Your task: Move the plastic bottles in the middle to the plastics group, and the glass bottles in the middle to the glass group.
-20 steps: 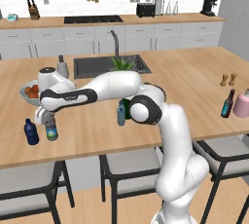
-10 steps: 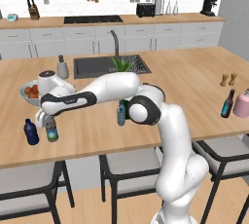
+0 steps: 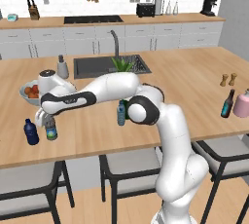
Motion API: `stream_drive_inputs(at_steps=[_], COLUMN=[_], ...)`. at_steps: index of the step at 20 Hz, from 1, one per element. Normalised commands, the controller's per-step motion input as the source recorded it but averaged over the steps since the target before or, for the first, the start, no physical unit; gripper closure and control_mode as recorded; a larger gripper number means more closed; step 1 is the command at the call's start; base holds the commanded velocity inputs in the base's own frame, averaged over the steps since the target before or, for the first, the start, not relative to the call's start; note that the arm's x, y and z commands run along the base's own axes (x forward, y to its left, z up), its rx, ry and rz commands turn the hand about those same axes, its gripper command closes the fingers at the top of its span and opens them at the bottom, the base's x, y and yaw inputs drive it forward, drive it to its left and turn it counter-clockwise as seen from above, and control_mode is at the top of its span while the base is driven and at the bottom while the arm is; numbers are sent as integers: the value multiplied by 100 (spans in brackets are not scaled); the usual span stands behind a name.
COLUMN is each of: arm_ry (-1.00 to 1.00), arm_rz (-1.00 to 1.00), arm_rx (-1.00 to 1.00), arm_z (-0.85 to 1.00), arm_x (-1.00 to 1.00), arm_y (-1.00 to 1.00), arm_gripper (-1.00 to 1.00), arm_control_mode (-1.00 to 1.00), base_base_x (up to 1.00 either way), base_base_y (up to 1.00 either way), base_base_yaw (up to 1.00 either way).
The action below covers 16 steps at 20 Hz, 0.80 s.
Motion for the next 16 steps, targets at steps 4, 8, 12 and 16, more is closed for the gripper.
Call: stream_drive_inputs(at_steps=[4,8,12,16], arm_ry=[-5,-13,-15,0], arm_rz=[2,6,6,1], arm_rx=[5,5,1,0], arm_z=[0,0,-2,-3], arm_x=[21,1,0,0], arm_y=[0,0,8,1], arm_gripper=[100,100,100,100], arm_control_mode=[-100,-100,-100,-100], base_base_x=[0,0,0,0], base_base_y=[0,0,0,0], base_base_yaw=[0,0,0,0])
